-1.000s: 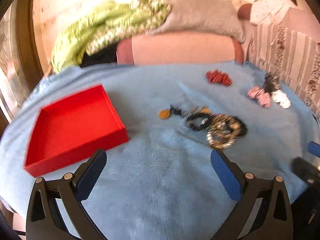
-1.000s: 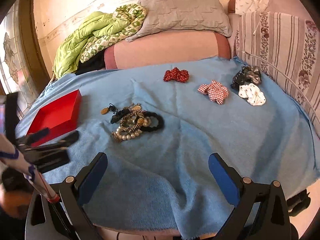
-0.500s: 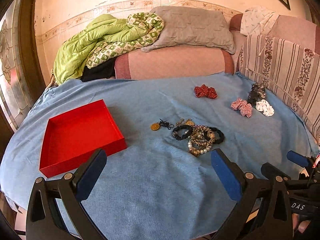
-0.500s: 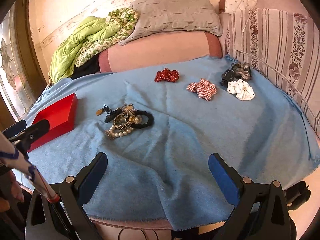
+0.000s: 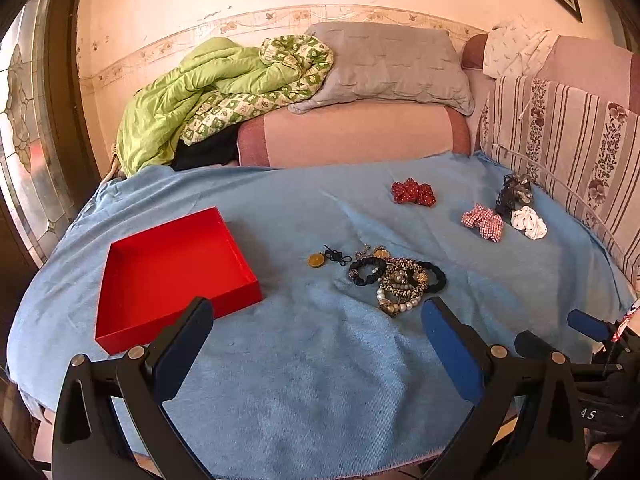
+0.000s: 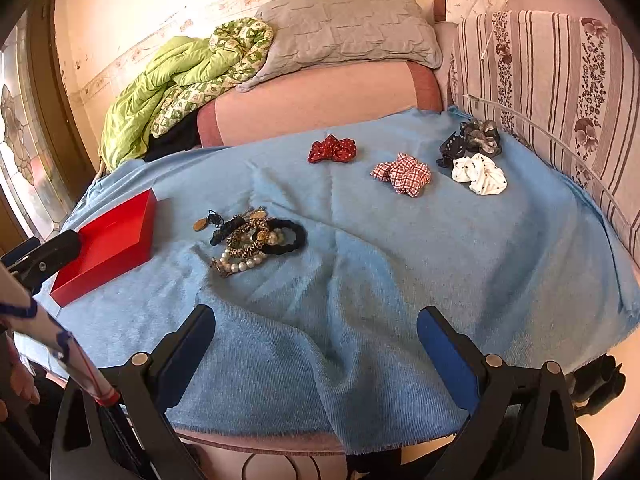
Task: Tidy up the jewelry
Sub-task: 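Move both tools toward the jewelry pile on the blanket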
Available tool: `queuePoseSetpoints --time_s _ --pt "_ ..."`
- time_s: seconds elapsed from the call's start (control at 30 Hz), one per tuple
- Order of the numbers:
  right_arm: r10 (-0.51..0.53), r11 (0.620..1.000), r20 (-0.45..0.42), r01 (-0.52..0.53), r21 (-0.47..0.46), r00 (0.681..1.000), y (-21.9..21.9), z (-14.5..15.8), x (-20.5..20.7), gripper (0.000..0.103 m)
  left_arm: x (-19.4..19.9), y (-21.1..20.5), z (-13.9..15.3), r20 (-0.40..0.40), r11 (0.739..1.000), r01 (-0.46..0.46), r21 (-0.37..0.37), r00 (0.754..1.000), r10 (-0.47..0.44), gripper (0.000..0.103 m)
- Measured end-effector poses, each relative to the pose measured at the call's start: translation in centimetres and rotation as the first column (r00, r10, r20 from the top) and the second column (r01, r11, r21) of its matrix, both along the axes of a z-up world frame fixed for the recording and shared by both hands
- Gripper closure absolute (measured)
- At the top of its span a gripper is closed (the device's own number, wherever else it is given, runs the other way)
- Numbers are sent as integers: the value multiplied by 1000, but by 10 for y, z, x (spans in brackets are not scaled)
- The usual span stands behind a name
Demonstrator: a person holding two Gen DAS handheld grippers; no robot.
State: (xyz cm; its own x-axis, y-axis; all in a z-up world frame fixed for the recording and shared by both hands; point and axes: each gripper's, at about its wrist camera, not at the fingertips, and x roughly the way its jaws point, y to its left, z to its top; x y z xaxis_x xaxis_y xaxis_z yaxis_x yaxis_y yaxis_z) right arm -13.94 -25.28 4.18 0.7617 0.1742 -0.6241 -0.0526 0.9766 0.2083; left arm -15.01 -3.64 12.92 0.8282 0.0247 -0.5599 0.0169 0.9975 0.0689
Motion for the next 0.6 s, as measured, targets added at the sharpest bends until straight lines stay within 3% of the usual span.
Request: queuePoseSetpoints --time_s 0.6 --pt "32 999 23 -33 32 999 3 5 -9 0 -19 2 14 17 1000 -17 21 1000 17 0"
